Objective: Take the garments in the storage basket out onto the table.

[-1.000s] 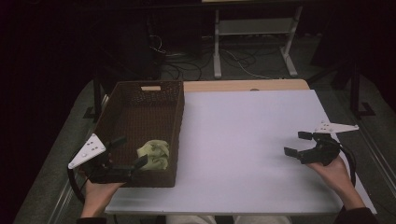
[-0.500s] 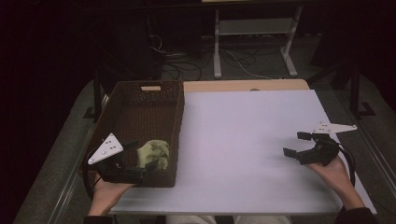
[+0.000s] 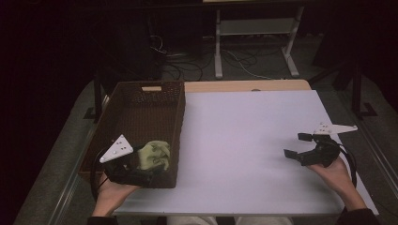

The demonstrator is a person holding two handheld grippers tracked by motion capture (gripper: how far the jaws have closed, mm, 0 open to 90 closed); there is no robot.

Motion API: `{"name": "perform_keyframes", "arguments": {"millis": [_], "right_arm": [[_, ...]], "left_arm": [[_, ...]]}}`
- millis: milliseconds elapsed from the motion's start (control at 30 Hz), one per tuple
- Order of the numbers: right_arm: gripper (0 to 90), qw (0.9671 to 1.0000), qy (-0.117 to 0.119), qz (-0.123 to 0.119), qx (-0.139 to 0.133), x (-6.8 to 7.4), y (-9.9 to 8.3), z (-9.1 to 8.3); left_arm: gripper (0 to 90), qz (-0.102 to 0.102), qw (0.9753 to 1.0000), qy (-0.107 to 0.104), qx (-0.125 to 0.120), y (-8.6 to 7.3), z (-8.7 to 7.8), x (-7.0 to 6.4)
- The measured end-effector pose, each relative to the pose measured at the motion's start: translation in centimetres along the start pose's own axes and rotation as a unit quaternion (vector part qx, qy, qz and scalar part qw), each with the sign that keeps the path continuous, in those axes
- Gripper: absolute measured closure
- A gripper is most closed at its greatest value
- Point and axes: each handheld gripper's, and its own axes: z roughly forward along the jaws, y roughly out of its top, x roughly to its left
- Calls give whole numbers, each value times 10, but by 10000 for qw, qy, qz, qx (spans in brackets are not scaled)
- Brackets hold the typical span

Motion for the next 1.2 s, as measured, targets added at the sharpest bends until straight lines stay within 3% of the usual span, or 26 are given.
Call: {"name": "perform_keyframes", "arguments": {"millis": [167,300,367,400,467,533,700,800,967,1033,1200], "right_arm": [[0,10000,-7,9,-14,0,0,0],[0,10000,5,12,-2,0,0,0],[0,10000,3,5,-7,0,0,0],[0,10000,1,4,-10,0,0,0],[0,10000,-1,2,-7,0,0,0],[0,10000,-10,0,8,0,0,0],[0,10000,-16,-4,2,0,0,0],[0,10000,-34,-14,14,0,0,0],[0,10000,-73,-42,-11,1,0,-1],[0,10000,-88,-15,-1,1,0,-1],[0,9999,-100,-41,-2,0,0,0]], "left_arm": [[49,-23,9999,65,129,-1,1,2],[147,-47,9995,241,222,-3,1,3],[156,-39,9994,248,226,-4,1,3],[156,1,9992,348,207,-4,2,3],[193,78,9990,405,187,-4,2,3],[294,67,9991,402,146,-4,1,3],[510,15,9992,355,160,-1,0,7],[573,-81,9995,232,198,2,1,14],[642,-266,9994,26,198,3,0,22],[676,-447,9988,-65,174,3,-2,27],[689,-492,9987,-57,134,6,-5,30]]}}
